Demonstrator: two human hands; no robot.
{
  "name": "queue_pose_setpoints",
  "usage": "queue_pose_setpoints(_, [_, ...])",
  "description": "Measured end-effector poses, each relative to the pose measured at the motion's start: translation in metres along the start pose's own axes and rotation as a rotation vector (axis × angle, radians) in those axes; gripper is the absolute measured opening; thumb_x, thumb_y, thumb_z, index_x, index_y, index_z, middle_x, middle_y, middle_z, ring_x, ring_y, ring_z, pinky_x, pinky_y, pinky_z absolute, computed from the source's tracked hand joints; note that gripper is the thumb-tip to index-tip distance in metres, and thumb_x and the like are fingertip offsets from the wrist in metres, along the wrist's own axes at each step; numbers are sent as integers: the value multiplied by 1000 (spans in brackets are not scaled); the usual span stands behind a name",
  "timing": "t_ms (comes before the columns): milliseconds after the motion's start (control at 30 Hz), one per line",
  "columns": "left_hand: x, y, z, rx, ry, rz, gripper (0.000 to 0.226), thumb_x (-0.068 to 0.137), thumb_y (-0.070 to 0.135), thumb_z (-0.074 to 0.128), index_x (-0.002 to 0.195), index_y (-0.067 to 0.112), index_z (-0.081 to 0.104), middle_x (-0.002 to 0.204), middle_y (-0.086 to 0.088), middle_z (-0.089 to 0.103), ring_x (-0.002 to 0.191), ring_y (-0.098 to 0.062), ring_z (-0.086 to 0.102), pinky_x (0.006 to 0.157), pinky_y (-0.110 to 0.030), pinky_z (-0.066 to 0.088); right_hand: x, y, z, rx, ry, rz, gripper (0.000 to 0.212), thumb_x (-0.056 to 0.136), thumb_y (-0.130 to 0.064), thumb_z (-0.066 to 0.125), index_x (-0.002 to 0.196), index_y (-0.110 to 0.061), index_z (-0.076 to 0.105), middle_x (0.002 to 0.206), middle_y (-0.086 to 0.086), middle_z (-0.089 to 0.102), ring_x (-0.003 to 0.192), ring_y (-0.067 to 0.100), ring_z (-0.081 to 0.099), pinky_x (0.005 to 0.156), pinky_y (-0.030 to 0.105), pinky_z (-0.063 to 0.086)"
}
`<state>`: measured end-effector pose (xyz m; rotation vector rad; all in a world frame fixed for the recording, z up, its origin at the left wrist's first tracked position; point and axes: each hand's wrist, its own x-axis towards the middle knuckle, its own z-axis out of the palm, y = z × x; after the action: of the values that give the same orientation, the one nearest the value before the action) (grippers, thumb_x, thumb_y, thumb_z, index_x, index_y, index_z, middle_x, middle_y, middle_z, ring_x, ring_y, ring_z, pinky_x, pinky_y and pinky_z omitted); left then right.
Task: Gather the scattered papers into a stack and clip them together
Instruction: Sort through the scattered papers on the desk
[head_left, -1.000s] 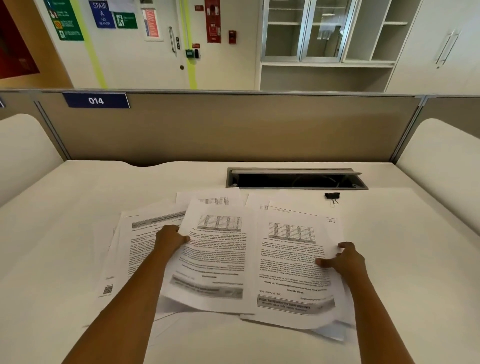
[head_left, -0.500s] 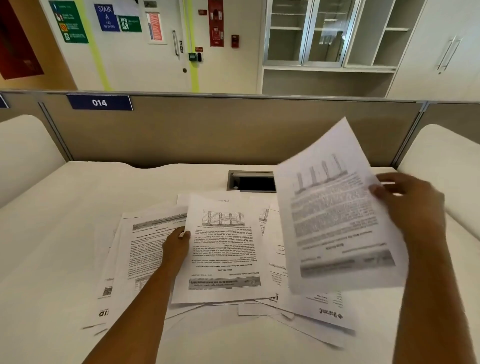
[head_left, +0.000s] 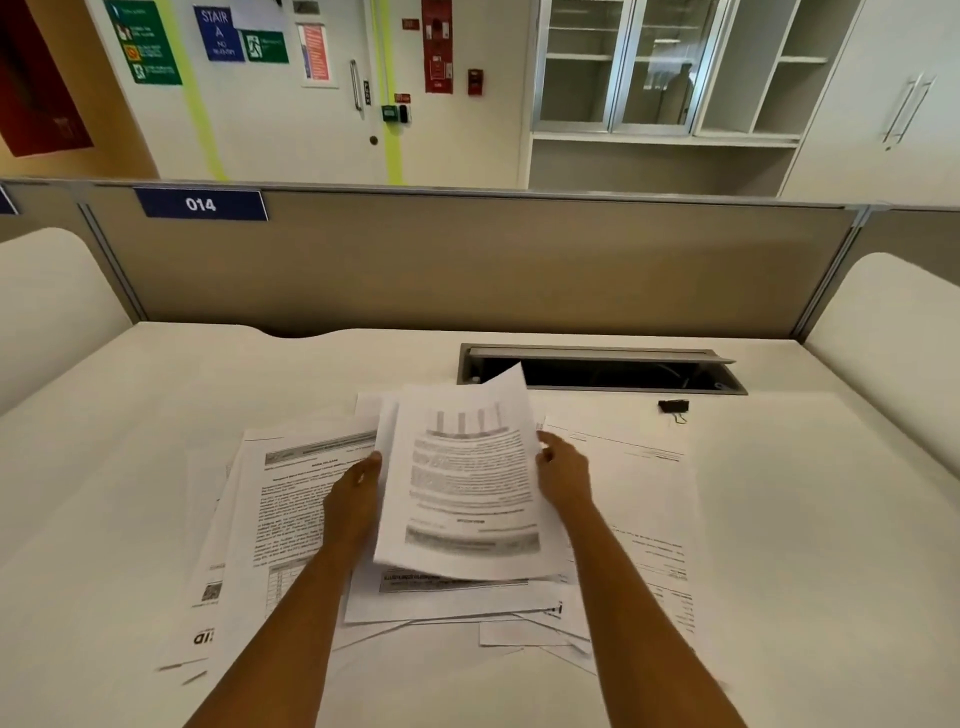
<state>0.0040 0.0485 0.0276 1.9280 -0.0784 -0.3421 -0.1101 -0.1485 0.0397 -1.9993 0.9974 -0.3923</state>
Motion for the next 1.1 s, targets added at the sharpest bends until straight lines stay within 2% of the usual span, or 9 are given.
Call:
queue_pose_setpoints(100, [-1, 0, 0, 54, 3, 45, 44, 95, 33, 49, 132, 10, 53, 137, -13, 53, 126, -32, 49, 106, -41, 37, -4, 2, 18, 21, -62, 35, 43, 96, -8, 42, 139, -10, 41, 140, 11, 49, 128, 28, 48, 109, 39, 35])
queue_pose_setpoints(167, [-3, -3, 0, 125, 5, 106, 41, 95, 23, 52, 132, 7, 52, 132, -16, 57, 120, -34, 54, 100, -41, 42, -5, 2, 20, 32, -64, 43, 47, 95, -11, 47, 141, -10, 38, 138, 11, 50, 127, 26, 48, 108, 35, 34])
queue_pose_setpoints(300, [-1, -10, 0, 129, 6, 167, 39, 93, 14, 55, 131, 5, 53, 127, -18, 60, 115, -35, 58, 97, -42, 46, -12, 20, -10, 29, 109, 77, 52, 89, -18, 59, 137, -11, 42, 131, 11, 56, 117, 27, 54, 102, 36, 40])
queue_pose_setpoints(433, [-1, -11, 1, 118, 17, 181, 39, 93, 14, 55, 131, 6, 54, 127, -18, 61, 114, -35, 58, 96, -43, 47, -29, 53, -72, -235, 321, 435, 72, 76, -37, 72, 133, -6, 41, 133, 22, 44, 122, 38, 41, 99, 44, 37])
queue_pose_setpoints(567, [-1, -12, 2, 132, 25, 197, 39, 92, 14, 55, 131, 5, 54, 127, -18, 61, 114, -36, 58, 96, -43, 46, -49, 77, -105, -303, 283, 665, 87, 64, -43, 81, 127, 0, 40, 132, 25, 38, 124, 39, 35, 103, 44, 32])
queue_pose_setpoints(700, [-2, -11, 2, 140, 26, 193, 39, 92, 15, 56, 130, 5, 54, 126, -18, 61, 114, -36, 58, 96, -42, 46, -50, 82, -102, -280, 213, 649, 82, 67, -42, 80, 126, -3, 40, 130, 23, 46, 123, 39, 41, 102, 45, 33])
queue_pose_setpoints(833, [-2, -10, 1, 106, 16, 163, 41, 92, 16, 57, 131, 4, 53, 127, -19, 60, 116, -37, 57, 96, -42, 46, -54, 79, -104, -103, 242, 563, 58, 77, -21, 74, 125, -3, 47, 122, 20, 58, 108, 37, 55, 90, 42, 44])
queue_pose_setpoints(900, [-1, -10, 0, 89, 14, 157, 41, 91, 17, 58, 130, 4, 54, 126, -19, 61, 115, -36, 58, 94, -41, 46, -60, 73, -111, -83, 289, 486, 43, 81, -15, 67, 121, -6, 54, 117, 19, 62, 97, 36, 59, 86, 41, 47])
queue_pose_setpoints(1100, [0, -8, 3, 135, 56, 145, 40, 98, 28, 43, 126, 3, 57, 120, -21, 64, 111, -37, 58, 92, -39, 46, -82, 2, -163, -166, 504, 178, 26, 86, -22, 60, 112, -17, 64, 107, 17, 67, 97, 39, 61, 82, 40, 47])
